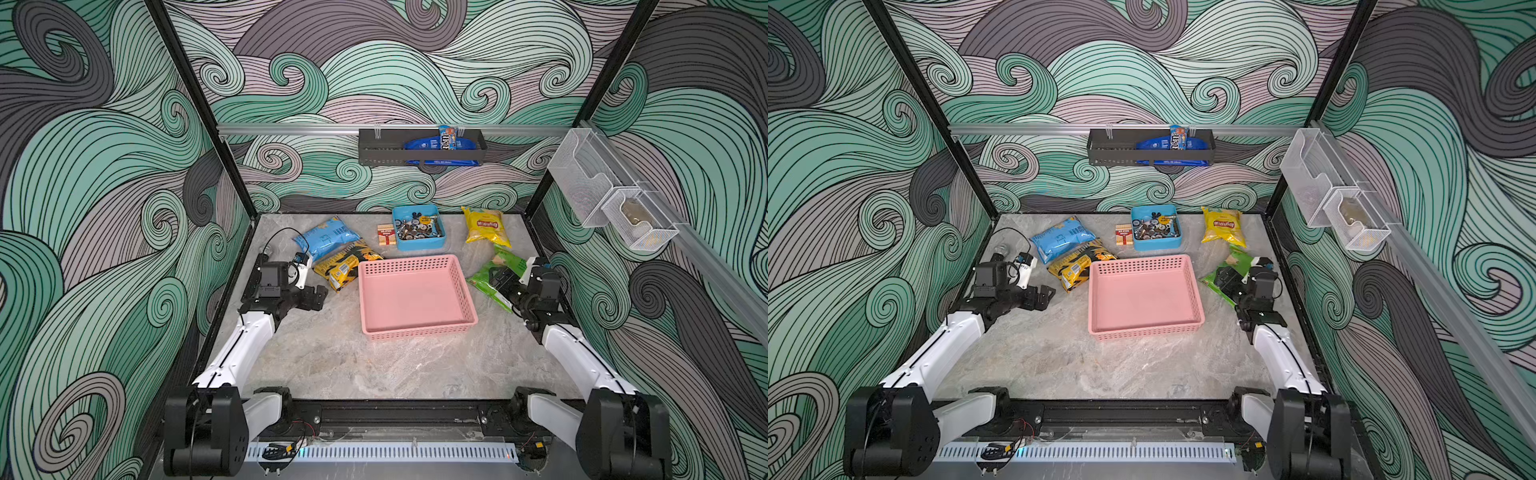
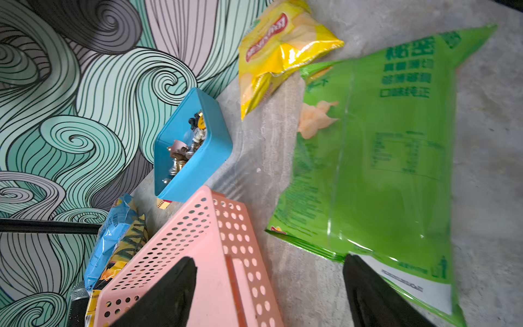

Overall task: Put the potato chips into the basket
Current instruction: Pick up the potato chip from the center of the board.

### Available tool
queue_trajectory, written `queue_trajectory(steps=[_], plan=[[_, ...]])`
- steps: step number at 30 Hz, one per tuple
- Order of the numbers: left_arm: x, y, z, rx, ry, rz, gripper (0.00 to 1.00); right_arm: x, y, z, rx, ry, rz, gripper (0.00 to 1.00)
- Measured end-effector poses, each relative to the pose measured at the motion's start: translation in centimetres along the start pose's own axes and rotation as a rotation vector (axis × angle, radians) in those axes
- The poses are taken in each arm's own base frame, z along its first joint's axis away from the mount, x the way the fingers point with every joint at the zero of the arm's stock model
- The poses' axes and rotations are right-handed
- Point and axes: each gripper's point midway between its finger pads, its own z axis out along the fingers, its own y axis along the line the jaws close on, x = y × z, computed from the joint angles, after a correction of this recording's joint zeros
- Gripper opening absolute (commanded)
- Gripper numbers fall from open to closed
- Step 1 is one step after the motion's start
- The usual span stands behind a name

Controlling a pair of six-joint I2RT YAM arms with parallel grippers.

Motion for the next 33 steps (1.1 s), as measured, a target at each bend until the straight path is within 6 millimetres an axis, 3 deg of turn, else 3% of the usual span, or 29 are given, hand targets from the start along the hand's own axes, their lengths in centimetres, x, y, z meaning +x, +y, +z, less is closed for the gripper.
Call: queue_trajectory(steps=[6, 13, 21, 23, 33], plan=[[-0.4, -0.6, -0.2, 0.032, -0.02, 0.019, 0.98, -0.1, -2.7, -0.1, 0.066, 0.0, 0.052, 0.81], [-0.4, -0.9, -0.3, 0.053, -0.023, 0.03, 0.99, 2.7, -6.2, 0.9, 0.168, 0.067, 0.085, 0.8], [-0.4, -1.0, -0.3, 0.06, -0.025, 0.04, 0.98, 3.3, -8.2, 1.8, 0.228, 0.076, 0.094, 0.8], [-0.4, -1.0, -0.3, 0.06, -0.025, 0.041, 0.98, 3.7, -8.9, 2.2, 0.246, 0.092, 0.102, 0.76], [-0.4, -0.8, -0.3, 0.056, -0.026, 0.038, 0.98, 3.3, -8.0, 3.1, 0.17, 0.069, 0.086, 0.56]])
